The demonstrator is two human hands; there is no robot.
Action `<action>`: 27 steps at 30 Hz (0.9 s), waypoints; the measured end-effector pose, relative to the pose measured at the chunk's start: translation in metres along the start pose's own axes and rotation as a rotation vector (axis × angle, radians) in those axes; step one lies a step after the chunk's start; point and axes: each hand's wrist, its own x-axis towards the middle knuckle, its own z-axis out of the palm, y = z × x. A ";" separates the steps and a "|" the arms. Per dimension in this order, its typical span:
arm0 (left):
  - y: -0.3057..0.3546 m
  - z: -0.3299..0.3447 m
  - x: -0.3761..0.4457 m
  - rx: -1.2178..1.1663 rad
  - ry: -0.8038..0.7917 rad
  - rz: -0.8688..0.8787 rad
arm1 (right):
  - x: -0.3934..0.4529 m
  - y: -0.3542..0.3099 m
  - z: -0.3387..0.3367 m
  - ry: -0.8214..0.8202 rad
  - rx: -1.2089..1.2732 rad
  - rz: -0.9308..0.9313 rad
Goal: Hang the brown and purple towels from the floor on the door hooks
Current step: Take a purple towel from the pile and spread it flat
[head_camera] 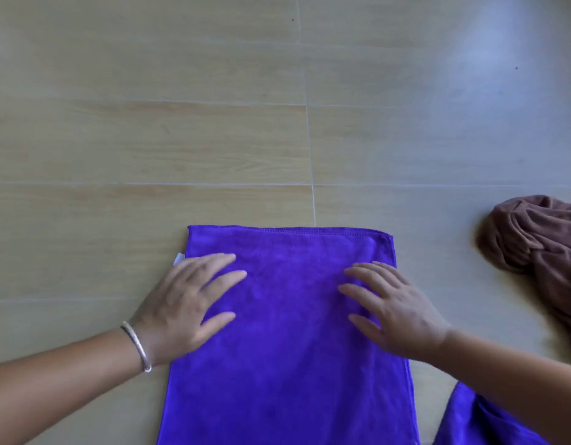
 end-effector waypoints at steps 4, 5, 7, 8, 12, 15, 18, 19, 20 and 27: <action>0.025 0.019 -0.024 0.164 -0.351 0.059 | -0.017 -0.008 0.016 -0.256 -0.081 -0.093; 0.022 0.020 -0.019 0.197 -0.372 0.049 | -0.011 -0.004 0.015 -0.275 -0.096 -0.091; 0.011 0.019 -0.002 0.236 -0.394 0.015 | 0.006 0.006 0.012 -0.288 -0.133 -0.066; 0.003 0.018 0.009 0.255 -0.411 -0.015 | 0.017 0.011 0.009 -0.292 -0.160 -0.041; -0.020 0.017 0.051 0.366 -0.444 -0.221 | 0.061 0.022 -0.003 -0.231 -0.236 0.184; -0.012 0.005 0.061 0.254 -0.293 -0.181 | 0.078 0.016 -0.011 -0.113 -0.132 0.186; 0.009 0.001 0.034 0.182 -0.156 0.088 | 0.054 0.001 -0.011 -0.036 -0.019 -0.127; 0.014 0.002 0.020 0.171 -0.165 0.180 | 0.039 -0.002 -0.007 -0.052 0.020 -0.240; 0.018 0.003 0.006 0.157 -0.189 0.254 | 0.024 -0.004 -0.003 -0.083 0.051 -0.338; 0.013 -0.003 -0.030 0.105 -0.320 0.384 | -0.025 0.009 0.005 -0.136 0.087 -0.464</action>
